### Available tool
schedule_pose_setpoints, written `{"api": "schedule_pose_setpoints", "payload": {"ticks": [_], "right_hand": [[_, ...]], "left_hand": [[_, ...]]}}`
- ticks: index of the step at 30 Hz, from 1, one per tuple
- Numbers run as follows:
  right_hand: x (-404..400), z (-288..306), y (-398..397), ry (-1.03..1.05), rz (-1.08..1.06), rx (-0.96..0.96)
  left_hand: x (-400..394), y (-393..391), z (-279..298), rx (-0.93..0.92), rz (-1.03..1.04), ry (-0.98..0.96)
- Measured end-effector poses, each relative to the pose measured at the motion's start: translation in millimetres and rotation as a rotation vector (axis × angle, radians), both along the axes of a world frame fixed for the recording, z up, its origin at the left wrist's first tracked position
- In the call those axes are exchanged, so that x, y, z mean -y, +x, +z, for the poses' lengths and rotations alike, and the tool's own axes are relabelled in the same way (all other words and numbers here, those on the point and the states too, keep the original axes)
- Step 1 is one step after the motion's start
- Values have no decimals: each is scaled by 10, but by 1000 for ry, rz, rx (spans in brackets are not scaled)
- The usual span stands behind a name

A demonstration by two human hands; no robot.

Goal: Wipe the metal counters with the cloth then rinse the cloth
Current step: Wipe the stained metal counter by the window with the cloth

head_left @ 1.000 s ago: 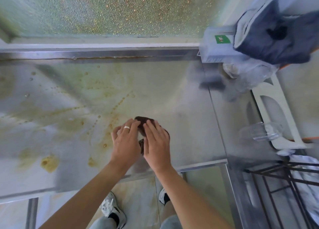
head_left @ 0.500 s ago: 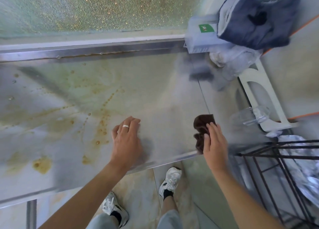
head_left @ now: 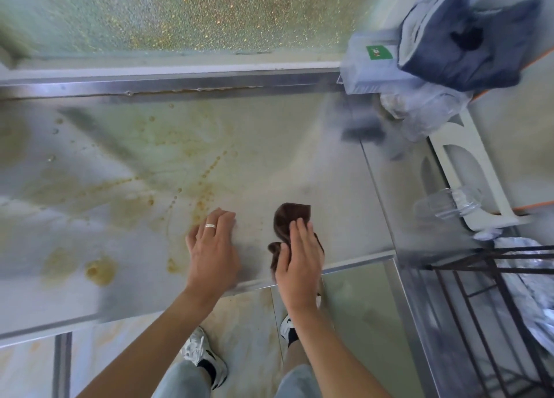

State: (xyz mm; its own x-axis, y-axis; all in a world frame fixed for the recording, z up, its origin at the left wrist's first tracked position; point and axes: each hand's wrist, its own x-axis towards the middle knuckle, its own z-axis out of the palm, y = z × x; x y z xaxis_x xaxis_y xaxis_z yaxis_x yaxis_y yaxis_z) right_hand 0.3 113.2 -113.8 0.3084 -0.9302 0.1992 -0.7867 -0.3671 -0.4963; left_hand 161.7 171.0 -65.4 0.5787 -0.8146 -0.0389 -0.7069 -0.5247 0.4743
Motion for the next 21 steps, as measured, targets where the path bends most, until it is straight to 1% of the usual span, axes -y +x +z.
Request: {"api": "schedule_pose_setpoints", "payload": {"ticks": [6,10,12,14,16,18,19,21], "right_hand": [[-372,13,565,39,43,18],[-574,45,912,79,62,29],[-637,68,1024,94,121,19],[-604,75,1056,88,198,-2],[-486,80,974,66,297,-39],[-305,96,802,-1,351,-76],[-190,114,697,-48,334,-88],[48,133,473,-133,228,-123]], "left_hand": [[-278,74,3,17,156,-36],[-359,118,-13,31,129,-18],[-386,184,14,28,119,-19],[-448,303,60,75,103,-4],[-537,477,122,146,94,43],[-619,665,177,193,108,125],[-648,761,197,212,108,182],[-670,943,221,244,69,335]]}}
